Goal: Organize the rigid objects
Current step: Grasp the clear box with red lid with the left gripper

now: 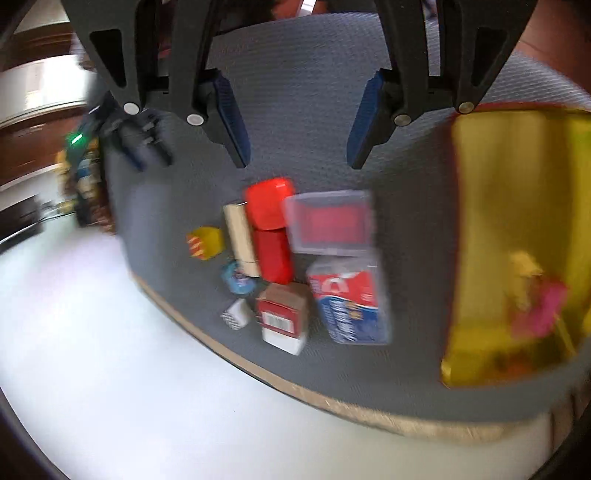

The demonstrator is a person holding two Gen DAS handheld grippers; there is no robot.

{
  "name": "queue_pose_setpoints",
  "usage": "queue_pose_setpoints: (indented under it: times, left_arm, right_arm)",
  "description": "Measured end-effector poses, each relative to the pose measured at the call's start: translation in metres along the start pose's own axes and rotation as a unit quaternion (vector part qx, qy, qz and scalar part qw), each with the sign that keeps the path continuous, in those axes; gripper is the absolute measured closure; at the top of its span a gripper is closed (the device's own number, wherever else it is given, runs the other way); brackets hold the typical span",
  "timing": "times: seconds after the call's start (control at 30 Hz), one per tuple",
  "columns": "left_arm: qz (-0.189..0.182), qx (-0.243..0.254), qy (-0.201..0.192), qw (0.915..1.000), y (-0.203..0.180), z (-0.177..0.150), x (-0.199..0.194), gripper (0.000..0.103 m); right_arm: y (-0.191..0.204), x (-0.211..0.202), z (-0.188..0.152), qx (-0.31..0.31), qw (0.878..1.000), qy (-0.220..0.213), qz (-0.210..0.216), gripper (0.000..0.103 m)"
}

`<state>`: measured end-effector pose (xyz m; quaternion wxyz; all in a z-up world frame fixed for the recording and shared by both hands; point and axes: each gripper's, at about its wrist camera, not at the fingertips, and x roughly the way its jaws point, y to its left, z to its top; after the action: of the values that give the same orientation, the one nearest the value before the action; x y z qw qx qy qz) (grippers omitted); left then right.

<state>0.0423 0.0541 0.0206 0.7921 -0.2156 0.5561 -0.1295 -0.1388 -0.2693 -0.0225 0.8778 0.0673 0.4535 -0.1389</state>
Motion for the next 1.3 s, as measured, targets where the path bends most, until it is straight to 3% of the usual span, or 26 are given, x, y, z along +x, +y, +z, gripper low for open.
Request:
queue_pose_setpoints:
  times: [0.1, 0.17, 0.3, 0.47, 0.53, 0.8, 1.0, 1.1, 1.23, 1.3]
  left_arm:
    - [0.034, 0.037, 0.003, 0.9987, -0.004, 0.014, 0.008, 0.047]
    - [0.049, 0.059, 0.026, 0.9967, -0.004, 0.021, 0.016, 0.047]
    - [0.077, 0.057, 0.021, 0.9952, 0.008, 0.032, 0.017, 0.047]
    - [0.006, -0.008, 0.039, 0.9992, 0.024, 0.046, 0.024, 0.047]
    - [-0.003, -0.024, 0.046, 0.9987, 0.025, 0.048, 0.03, 0.047]
    - [0.031, -0.002, 0.037, 0.9989, 0.007, 0.057, 0.04, 0.047]
    - [0.062, -0.013, 0.033, 0.9974, 0.008, 0.057, 0.032, 0.047]
    - [0.085, 0.023, 0.02, 0.9959, 0.0, 0.055, 0.026, 0.046]
    - [0.148, 0.098, 0.03, 0.9836, -0.01, 0.047, 0.033, 0.046]
    - [0.149, 0.115, 0.038, 0.9814, -0.009, 0.043, 0.036, 0.046]
  right_arm:
    - [0.003, 0.0, -0.001, -0.005, 1.0, -0.002, 0.012, 0.005]
    - [0.002, 0.0, -0.001, -0.003, 1.0, -0.003, 0.022, 0.005]
    - [0.001, 0.002, -0.001, -0.002, 0.999, -0.002, 0.033, 0.005]
    - [0.008, 0.015, 0.003, -0.007, 0.999, 0.012, 0.043, 0.005]
    - [0.009, 0.016, 0.002, -0.009, 0.999, 0.015, 0.046, 0.005]
    - [0.009, 0.017, 0.001, -0.012, 0.998, 0.021, 0.053, 0.003]
    - [0.006, 0.015, -0.001, -0.013, 0.998, 0.021, 0.059, 0.003]
    - [0.006, 0.015, -0.001, -0.014, 0.998, 0.022, 0.06, 0.003]
    - [0.006, 0.015, -0.001, -0.014, 0.998, 0.022, 0.061, 0.002]
    - [0.006, 0.014, -0.001, -0.014, 0.998, 0.022, 0.061, 0.002]
